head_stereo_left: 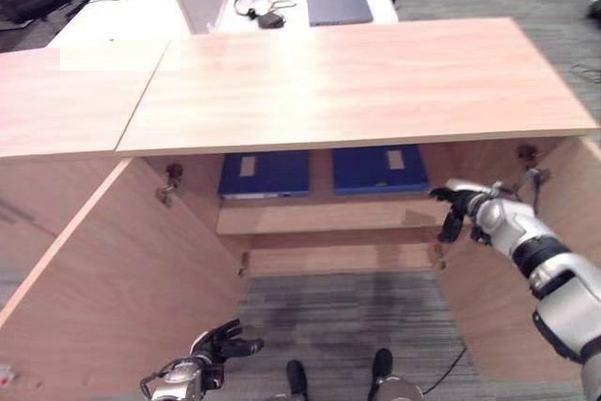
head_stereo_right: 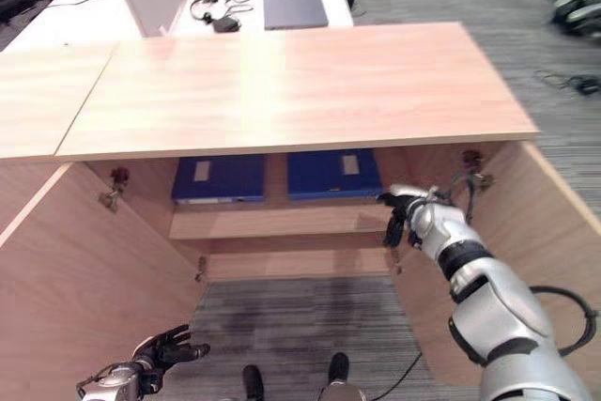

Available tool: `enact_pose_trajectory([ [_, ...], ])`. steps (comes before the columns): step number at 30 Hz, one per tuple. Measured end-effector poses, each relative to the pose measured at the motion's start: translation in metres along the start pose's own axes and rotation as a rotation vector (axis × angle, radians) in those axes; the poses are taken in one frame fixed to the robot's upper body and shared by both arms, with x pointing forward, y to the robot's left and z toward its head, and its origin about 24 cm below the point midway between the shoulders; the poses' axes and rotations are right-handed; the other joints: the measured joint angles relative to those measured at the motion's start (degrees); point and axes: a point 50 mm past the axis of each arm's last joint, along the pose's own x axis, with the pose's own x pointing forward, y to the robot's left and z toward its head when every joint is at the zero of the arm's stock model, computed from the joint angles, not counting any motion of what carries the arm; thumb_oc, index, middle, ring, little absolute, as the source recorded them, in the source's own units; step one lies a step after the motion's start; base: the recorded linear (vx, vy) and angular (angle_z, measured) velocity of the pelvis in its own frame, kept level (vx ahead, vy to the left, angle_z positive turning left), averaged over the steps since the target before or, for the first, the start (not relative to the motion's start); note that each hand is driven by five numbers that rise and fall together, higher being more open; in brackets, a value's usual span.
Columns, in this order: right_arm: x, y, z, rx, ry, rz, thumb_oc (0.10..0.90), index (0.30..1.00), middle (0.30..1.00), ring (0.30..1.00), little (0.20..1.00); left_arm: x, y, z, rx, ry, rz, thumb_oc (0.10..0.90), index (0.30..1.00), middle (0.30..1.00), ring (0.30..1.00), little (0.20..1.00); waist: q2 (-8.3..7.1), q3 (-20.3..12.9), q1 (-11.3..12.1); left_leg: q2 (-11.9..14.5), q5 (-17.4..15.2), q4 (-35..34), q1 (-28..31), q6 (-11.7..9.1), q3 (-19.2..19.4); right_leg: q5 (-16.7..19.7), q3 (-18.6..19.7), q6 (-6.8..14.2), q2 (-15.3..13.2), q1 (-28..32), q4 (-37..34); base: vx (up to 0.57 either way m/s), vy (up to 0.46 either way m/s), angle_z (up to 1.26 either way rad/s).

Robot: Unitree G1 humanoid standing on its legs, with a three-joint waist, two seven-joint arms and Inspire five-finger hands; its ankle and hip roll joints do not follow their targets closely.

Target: Put the empty folder in the office cabinet

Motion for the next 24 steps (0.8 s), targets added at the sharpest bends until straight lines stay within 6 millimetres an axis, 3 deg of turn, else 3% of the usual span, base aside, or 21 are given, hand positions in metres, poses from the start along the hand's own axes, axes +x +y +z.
enact_pose_trajectory([
  [2, -0.001, 0.051, -0.016, 0.144, 0.027, 0.117, 0.800, 0.900, 0.900, 0.900, 0.900, 0.001, -0.006, -0.006, 0.029, 0.028, -0.013, 0.800, 0.900, 0.900, 0.900, 0.900, -0.34, -0.57, -1.09, 0.17, -0.87, -0.10, 1.06, 0.24, 1.43, -0.04, 0.58, 0.07, -0.20, 0.49, -0.15, 0.07, 0.027, -0.35],
  [3, -0.007, 0.080, -0.038, 0.276, 0.086, 0.158, 0.800, 0.900, 0.900, 0.900, 0.900, 0.002, -0.013, -0.003, 0.042, 0.021, -0.028, 0.800, 0.900, 0.900, 0.900, 0.900, -0.13, -0.69, -2.09, -0.04, -1.14, -0.21, 1.16, 0.18, 1.58, -0.21, 0.62, 0.45, -0.33, 0.72, -0.59, 0.07, 0.023, -0.14],
  [6, -0.029, 0.132, -0.079, 0.520, 0.235, 0.196, 0.800, 0.900, 0.900, 0.900, 0.900, 0.003, -0.023, -0.002, 0.035, 0.009, -0.048, 0.800, 0.900, 0.900, 0.900, 0.900, 0.25, -1.02, -3.94, -0.22, -1.60, -0.09, 1.49, 0.28, 2.45, -0.07, 1.63, 0.60, -0.19, 0.49, -0.84, 0.06, 0.020, -0.15],
  [7, -0.032, 0.138, -0.085, 0.597, 0.259, 0.177, 0.800, 0.900, 0.900, 0.900, 0.900, 0.003, -0.023, -0.004, 0.032, 0.012, -0.042, 0.800, 0.900, 0.900, 0.900, 0.900, 0.30, -1.06, -3.67, -0.13, -1.56, -0.07, 1.85, 0.52, 2.80, 0.03, 1.95, 0.53, -0.09, 0.60, -0.88, 0.06, 0.017, -0.35],
  [8, -0.049, 0.169, -0.099, 0.730, 0.328, 0.166, 0.800, 0.900, 0.900, 0.900, 0.900, 0.004, -0.029, -0.006, 0.030, 0.023, -0.042, 0.800, 0.900, 0.900, 0.900, 0.900, 0.47, -1.19, -5.15, 0.09, -2.33, -0.27, 2.56, 0.02, 3.82, -0.09, 2.86, 0.80, 0.34, 0.70, -1.02, 0.08, 0.027, -0.36],
  [13, -0.076, 0.209, -0.118, 0.968, 0.453, 0.118, 0.800, 0.900, 0.900, 0.900, 0.900, 0.004, -0.031, -0.013, 0.004, 0.054, -0.038, 0.800, 0.900, 0.900, 0.900, 0.900, 0.21, -1.73, -8.62, 0.01, -2.93, -0.02, 3.43, -0.17, 6.46, 0.88, 6.85, 0.46, 1.59, -0.40, -1.10, 0.04, 0.040, -0.52],
  [14, -0.072, 0.213, -0.112, 1.017, 0.440, 0.095, 0.800, 0.900, 0.900, 0.900, 0.900, 0.002, -0.024, -0.023, -0.055, 0.081, 0.004, 0.800, 0.900, 0.900, 0.900, 0.900, -0.34, -1.84, -7.00, -1.15, -4.27, -0.05, 4.26, 0.55, 3.43, 1.62, 10.39, 0.62, 2.44, -2.63, 0.84, 0.08, 0.024, -1.55],
  [15, -0.068, 0.214, -0.105, 1.024, 0.423, 0.102, 0.800, 0.900, 0.900, 0.900, 0.900, 0.000, -0.018, -0.034, -0.091, 0.127, 0.042, 0.800, 0.900, 0.900, 0.900, 0.900, -0.80, -2.07, -6.49, -1.47, -4.68, -0.17, 4.73, 1.01, 2.57, 1.90, 11.63, 0.92, 2.89, -3.56, 1.57, 0.09, 0.034, -1.43],
  [16, -0.071, 0.221, -0.102, 1.025, 0.419, 0.120, 0.800, 0.900, 0.900, 0.900, 0.900, -0.003, -0.013, -0.048, -0.118, 0.184, 0.078, 0.800, 0.900, 0.900, 0.900, 0.900, -1.44, -2.65, -8.25, -1.82, -4.98, -0.31, 5.29, 0.98, 2.16, 0.98, 12.05, 1.54, 2.89, -3.34, 0.47, 0.05, 0.028, -0.78],
  [19, -0.081, 0.234, -0.113, 1.066, 0.507, 0.119, 0.800, 0.900, 0.900, 0.900, 0.900, -0.007, -0.008, -0.058, -0.146, 0.215, 0.107, 0.800, 0.900, 0.900, 0.900, 0.900, -2.06, -4.43, -7.74, -1.59, -5.04, -0.31, 4.96, 1.02, 2.38, 0.83, 11.36, 1.30, 3.06, -3.32, -0.71, 0.01, 0.057, -0.18],
  [20, -0.088, 0.237, -0.124, 1.108, 0.572, 0.074, 0.800, 0.900, 0.900, 0.900, 0.900, -0.009, -0.004, -0.064, -0.148, 0.230, 0.115, 0.800, 0.900, 0.900, 0.900, 0.900, -2.48, -4.82, -7.74, -1.70, -4.97, -0.30, 5.07, 1.05, 2.38, 0.82, 11.45, 1.28, 3.16, -3.25, -0.81, -0.02, 0.073, 0.01],
  [24, -0.102, 0.233, -0.148, 1.191, 0.673, -0.053, 0.800, 0.900, 0.900, 0.900, 0.900, -0.017, 0.001, -0.084, -0.147, 0.296, 0.137, 0.800, 0.900, 0.900, 0.900, 0.900, -2.68, -6.01, -7.84, -2.41, -4.93, -0.27, 5.24, 1.16, 2.99, 1.96, 12.46, 1.32, 3.25, -3.21, -0.90, -0.08, 0.135, -0.11],
])
